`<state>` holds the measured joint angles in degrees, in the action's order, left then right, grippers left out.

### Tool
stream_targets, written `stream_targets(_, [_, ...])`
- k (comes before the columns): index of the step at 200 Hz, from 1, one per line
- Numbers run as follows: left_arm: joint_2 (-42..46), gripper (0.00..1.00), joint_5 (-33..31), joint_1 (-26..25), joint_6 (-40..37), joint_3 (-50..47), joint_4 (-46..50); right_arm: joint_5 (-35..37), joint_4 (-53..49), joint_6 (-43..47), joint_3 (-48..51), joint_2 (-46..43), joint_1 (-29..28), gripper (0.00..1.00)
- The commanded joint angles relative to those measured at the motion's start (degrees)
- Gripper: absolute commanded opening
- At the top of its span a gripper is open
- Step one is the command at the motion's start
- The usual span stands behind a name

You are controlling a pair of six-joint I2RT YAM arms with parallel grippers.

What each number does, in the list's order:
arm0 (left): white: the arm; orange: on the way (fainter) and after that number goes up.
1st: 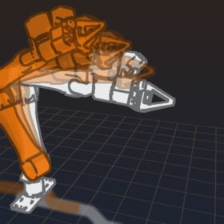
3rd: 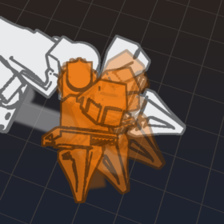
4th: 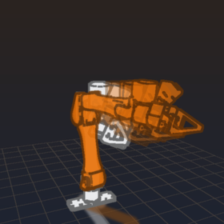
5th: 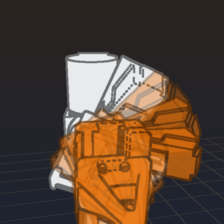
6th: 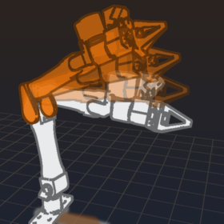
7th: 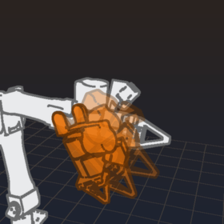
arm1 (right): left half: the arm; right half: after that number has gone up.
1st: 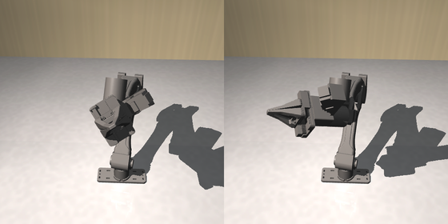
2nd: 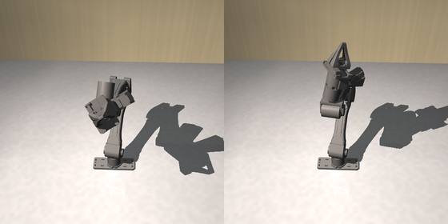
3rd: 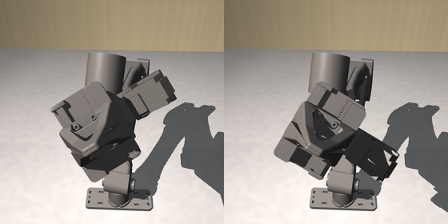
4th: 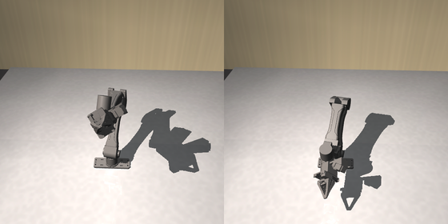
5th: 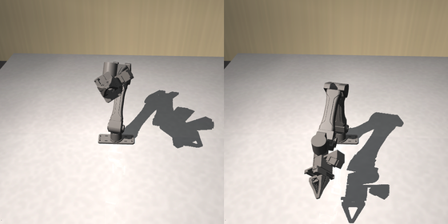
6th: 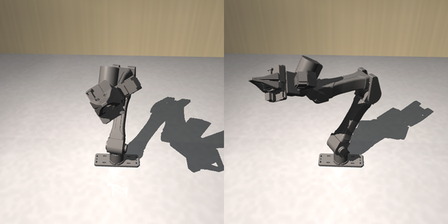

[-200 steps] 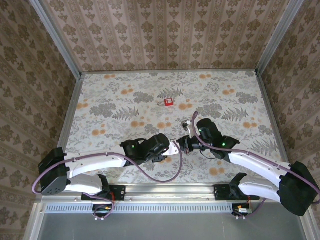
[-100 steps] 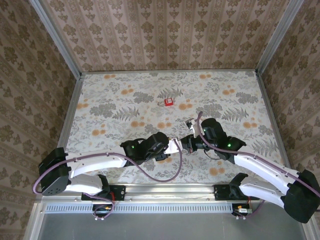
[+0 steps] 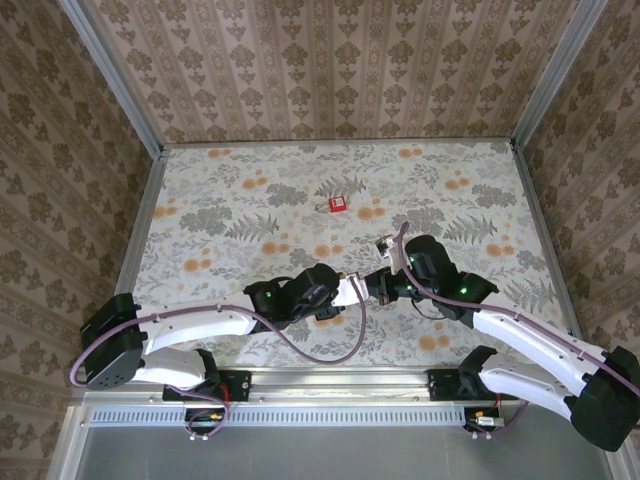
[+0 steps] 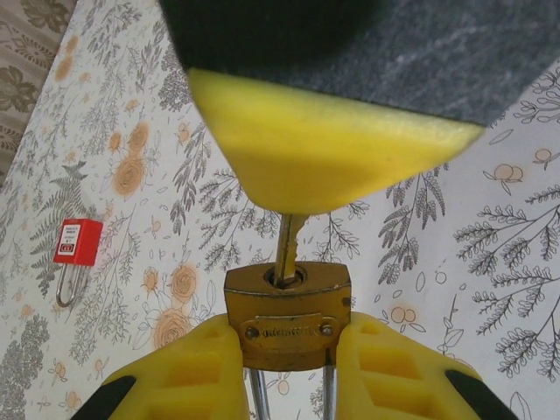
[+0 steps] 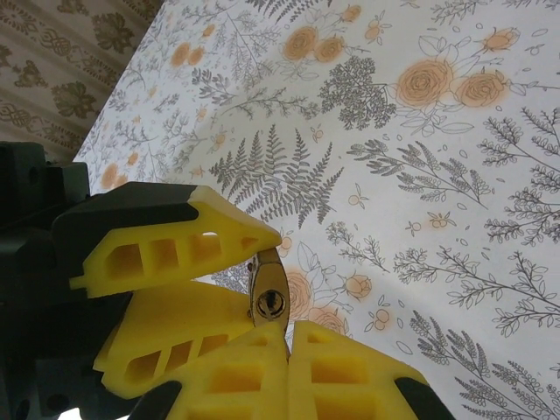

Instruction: Unlock with the key

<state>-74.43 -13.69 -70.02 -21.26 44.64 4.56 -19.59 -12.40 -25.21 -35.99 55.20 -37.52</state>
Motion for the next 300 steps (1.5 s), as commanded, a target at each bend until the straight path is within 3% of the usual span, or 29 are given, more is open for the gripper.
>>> stream_targets(1, [0.4, 0.11, 2.7, -0.7, 0.8, 1.1, -8.6, 0.3, -2.4, 1.2, -1.2, -0.4, -0.1, 0.0])
stream_targets(300, [-0.1, 0.11, 1.7, -1.2, 0.3, 1.3, -6.8, -1.0, -4.5, -0.6, -0.9, -4.6, 1.8, 0.0])
